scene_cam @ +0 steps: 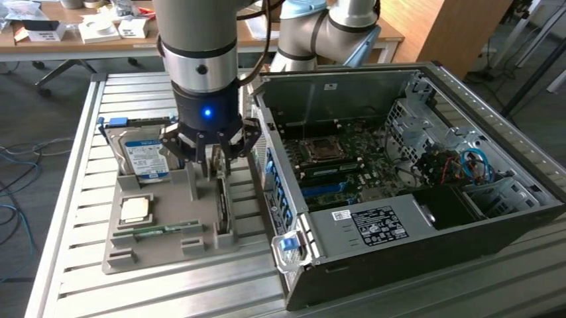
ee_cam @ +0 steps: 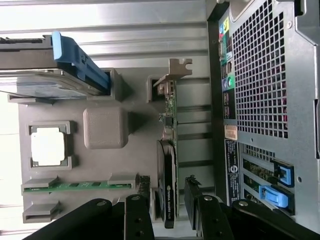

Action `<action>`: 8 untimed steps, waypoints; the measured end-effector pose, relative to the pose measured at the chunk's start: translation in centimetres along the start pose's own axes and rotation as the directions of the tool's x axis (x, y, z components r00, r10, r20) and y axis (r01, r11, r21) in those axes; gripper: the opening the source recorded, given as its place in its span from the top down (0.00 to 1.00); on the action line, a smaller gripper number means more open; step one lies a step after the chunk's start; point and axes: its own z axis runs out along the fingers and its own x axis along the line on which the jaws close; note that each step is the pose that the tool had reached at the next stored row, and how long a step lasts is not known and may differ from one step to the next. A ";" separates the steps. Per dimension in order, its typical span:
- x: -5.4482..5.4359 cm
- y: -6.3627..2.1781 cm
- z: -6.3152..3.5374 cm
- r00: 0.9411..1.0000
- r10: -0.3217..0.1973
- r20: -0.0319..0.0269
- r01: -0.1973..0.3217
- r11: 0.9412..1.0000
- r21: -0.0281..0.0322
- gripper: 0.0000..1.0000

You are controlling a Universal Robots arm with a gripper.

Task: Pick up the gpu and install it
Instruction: 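Pick up the gpu and move the gpu toward the slot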

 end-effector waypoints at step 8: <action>0.0 -0.04 1.00 1.000 0.000 0.000 0.000 1.000 0.000 0.59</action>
